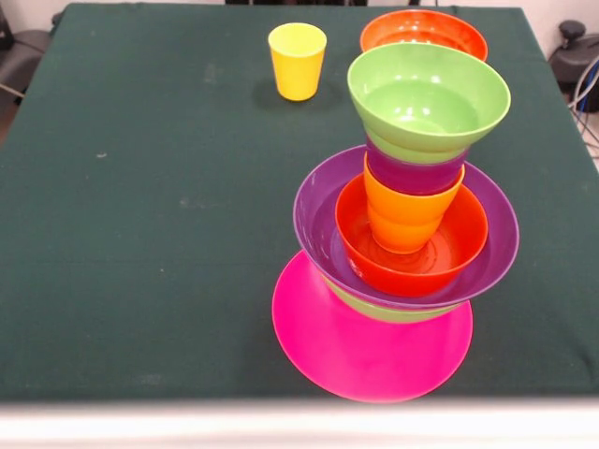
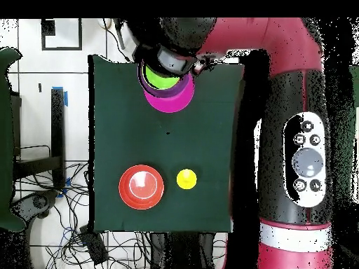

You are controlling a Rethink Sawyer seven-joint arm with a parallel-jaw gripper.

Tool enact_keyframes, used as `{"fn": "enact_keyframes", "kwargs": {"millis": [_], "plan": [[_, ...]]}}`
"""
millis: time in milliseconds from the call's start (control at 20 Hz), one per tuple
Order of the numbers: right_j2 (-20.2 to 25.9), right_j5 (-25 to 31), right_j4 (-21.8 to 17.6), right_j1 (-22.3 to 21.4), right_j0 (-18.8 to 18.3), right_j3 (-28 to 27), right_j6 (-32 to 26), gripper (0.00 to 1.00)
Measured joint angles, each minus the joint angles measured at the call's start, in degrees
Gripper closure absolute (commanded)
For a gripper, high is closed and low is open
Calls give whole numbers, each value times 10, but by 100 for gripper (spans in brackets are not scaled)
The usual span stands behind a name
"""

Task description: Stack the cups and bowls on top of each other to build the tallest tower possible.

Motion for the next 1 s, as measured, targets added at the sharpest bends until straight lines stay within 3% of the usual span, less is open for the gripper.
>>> {"fn": "enact_keyframes", "kwargs": {"millis": [1000], "plan": [[-26,-162,0,5,12,74,0,100]]}}
